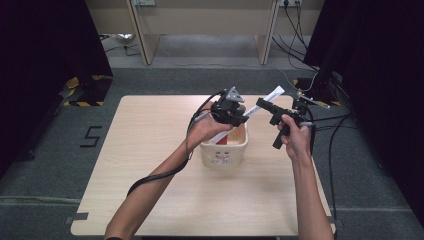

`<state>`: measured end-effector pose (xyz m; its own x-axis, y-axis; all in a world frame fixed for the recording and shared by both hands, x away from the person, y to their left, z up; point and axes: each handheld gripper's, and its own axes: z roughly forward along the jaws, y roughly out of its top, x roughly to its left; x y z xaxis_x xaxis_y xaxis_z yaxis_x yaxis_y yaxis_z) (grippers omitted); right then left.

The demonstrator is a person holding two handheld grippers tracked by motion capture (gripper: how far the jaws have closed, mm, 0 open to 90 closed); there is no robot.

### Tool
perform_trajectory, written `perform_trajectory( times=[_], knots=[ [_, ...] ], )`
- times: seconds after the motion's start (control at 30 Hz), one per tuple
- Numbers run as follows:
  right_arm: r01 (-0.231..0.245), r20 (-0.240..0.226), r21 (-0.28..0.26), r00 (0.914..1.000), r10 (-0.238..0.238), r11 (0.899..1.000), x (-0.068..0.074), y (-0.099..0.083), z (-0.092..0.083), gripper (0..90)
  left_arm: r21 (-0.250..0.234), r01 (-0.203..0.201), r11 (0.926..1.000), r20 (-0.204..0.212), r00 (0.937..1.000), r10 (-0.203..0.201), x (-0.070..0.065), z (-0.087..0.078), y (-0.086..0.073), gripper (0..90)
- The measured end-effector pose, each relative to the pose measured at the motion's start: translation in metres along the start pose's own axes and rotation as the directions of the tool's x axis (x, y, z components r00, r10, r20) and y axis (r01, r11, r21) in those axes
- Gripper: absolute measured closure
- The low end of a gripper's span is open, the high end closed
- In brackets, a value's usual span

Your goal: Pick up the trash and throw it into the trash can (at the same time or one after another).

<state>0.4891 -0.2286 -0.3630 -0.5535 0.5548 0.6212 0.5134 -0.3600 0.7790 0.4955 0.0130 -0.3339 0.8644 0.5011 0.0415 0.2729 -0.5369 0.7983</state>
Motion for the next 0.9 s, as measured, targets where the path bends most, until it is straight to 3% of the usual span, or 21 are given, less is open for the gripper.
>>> perform_trajectory(
  times=[0.13, 0.3, 0.47, 0.63, 0.8, 0.9],
  knots=[
    [0.021, 0.001, 0.009, 0.9998, -0.021, 1.000, 0.001, 0.000, -0.004, 77.2, -0.012, 0.023, 0.9997, 0.010, 0.9997, -0.023, 0.002, -0.004, -0.003, 57.2],
    [0.059, -0.012, 0.057, 0.9982, -0.059, 0.997, 0.005, -0.005, -0.001, 73.4, -0.017, 0.034, 0.9993, -0.004, 0.9994, -0.034, 0.004, -0.014, -0.008, 51.5],
    [0.098, 0.003, 0.095, 0.9952, -0.098, 0.991, 0.008, -0.009, 0.000, 54.3, -0.021, 0.033, 0.9992, -0.016, 0.9993, -0.033, 0.005, -0.028, -0.014, 48.1],
    [0.147, 0.037, 0.119, 0.9876, -0.152, 0.982, 0.011, -0.008, -0.007, 46.5, -0.027, 0.039, 0.9989, -0.020, 0.9990, -0.039, 0.004, -0.039, -0.021, 45.4],
    [0.213, 0.111, 0.174, 0.9659, -0.234, 0.961, 0.015, -0.009, -0.012, 38.5, -0.032, 0.058, 0.9978, -0.020, 0.9981, -0.058, 0.006, -0.043, -0.028, 42.7],
    [0.257, 0.148, 0.213, 0.9451, -0.292, 0.942, 0.016, -0.013, -0.014, 33.8, -0.037, 0.073, 0.9967, -0.022, 0.9971, -0.073, 0.007, -0.045, -0.033, 40.6]
  ],
)
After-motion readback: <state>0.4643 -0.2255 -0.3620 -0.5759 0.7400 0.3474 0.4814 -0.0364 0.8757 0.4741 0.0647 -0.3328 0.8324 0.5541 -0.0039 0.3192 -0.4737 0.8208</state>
